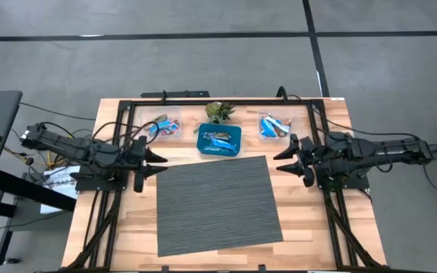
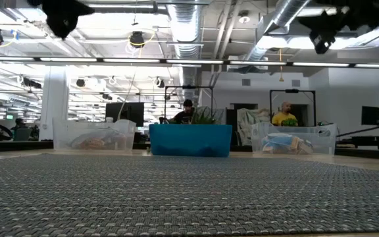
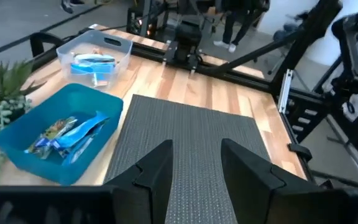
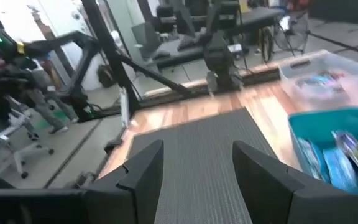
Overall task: Pick and place Granola Bars by type
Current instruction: Return to Home Position
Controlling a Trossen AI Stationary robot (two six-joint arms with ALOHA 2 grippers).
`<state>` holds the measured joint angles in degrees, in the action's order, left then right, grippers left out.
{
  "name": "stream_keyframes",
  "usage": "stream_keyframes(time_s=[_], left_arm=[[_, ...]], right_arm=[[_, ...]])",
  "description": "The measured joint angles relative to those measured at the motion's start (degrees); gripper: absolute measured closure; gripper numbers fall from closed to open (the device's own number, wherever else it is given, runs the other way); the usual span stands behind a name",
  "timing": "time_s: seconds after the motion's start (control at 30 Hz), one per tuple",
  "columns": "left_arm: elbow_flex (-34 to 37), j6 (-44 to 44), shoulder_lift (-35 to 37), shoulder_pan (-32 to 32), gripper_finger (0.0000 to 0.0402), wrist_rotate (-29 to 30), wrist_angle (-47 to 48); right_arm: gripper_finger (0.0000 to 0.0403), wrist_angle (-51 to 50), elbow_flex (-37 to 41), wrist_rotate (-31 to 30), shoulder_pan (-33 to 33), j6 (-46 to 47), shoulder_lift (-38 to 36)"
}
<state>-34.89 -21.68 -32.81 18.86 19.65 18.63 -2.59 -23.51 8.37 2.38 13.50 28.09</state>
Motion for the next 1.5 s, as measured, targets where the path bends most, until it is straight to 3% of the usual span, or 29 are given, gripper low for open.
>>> stream_keyframes(time_s=[0.2,0.53,0.7,1.03,1.5], left_arm=[[10.9,0.0,4.6,2.9,0.0274,1.7,-15.7],[14.6,2.6,8.3,3.0,0.0274,-7.7,-16.7],[17.2,3.2,10.1,3.0,0.0274,-8.6,-18.4],[23.9,3.6,12.8,3.0,0.0274,-12.6,-22.5],[30.1,4.1,24.8,3.0,0.0274,-14.1,-19.2]], right_arm=[[0.0218,0.9,5.2,-2.4,3.2,-2.3,-6.6],[0.0223,1.9,13.2,0.5,3.9,-5.0,-19.4],[0.0221,1.0,14.6,2.1,3.9,-5.0,-24.0],[0.022,-2.2,14.6,4.0,3.9,-5.8,-26.4],[0.0223,-4.0,14.6,5.9,3.9,-9.1,-26.4]])
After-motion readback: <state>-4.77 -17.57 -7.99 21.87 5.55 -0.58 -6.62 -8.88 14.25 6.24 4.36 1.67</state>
